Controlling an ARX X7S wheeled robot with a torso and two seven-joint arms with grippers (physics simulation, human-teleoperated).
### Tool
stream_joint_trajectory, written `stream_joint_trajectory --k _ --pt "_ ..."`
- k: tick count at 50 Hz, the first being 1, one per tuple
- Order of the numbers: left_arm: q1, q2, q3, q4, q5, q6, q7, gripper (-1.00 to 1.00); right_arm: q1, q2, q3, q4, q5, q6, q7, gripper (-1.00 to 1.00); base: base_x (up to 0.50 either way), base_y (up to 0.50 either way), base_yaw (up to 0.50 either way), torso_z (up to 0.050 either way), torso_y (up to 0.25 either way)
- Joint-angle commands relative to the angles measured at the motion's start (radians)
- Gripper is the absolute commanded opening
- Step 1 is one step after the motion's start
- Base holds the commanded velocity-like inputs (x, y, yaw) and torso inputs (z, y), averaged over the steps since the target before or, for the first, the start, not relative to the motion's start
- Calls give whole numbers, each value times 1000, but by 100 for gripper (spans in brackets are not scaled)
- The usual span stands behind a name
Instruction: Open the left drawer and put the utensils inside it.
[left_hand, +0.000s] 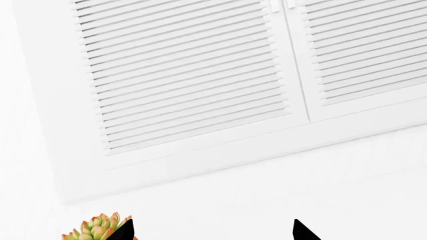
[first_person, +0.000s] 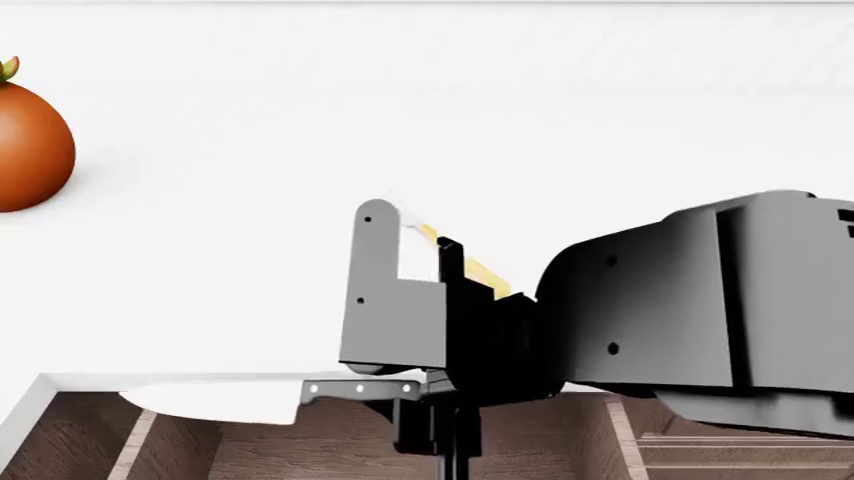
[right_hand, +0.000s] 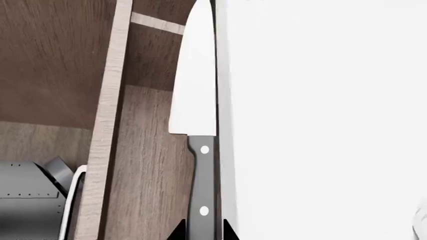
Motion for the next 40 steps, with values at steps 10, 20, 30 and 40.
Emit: stream_joint_trajectory --k 10,20,30,40 --pt "5 3 -5 1 1 -2 0 100 -20 -22 -30 2 -52 -19 -31 -100 0 0 0 0 0" --pt "9 7 -7 3 0 -4 -2 100 -37 -22 -45 11 -66 -24 -32 -100 0 0 0 0 0" --pt "13 9 -14 3 -6 -6 -7 100 -41 -19 -52 5 -63 -20 -28 -100 0 0 0 0 0" --pt "11 2 -11 1 1 1 2 100 -35 -19 -53 6 -63 -18 -31 -100 0 0 0 0 0"
